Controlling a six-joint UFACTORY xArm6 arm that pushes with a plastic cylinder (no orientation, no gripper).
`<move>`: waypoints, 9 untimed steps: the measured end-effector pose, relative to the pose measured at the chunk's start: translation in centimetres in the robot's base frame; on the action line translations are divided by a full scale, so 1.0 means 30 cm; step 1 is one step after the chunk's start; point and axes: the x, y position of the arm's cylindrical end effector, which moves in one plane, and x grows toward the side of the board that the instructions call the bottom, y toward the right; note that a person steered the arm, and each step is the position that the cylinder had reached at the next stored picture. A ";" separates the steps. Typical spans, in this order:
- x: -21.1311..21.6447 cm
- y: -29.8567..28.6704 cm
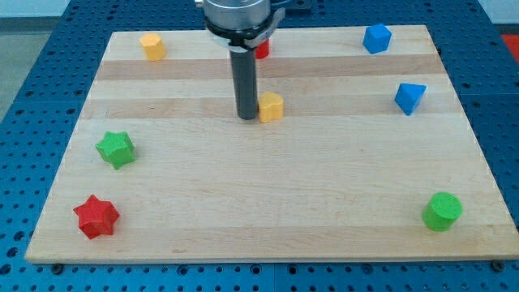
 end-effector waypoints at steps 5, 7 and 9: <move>0.419 0.120; 0.715 0.171; 0.717 0.632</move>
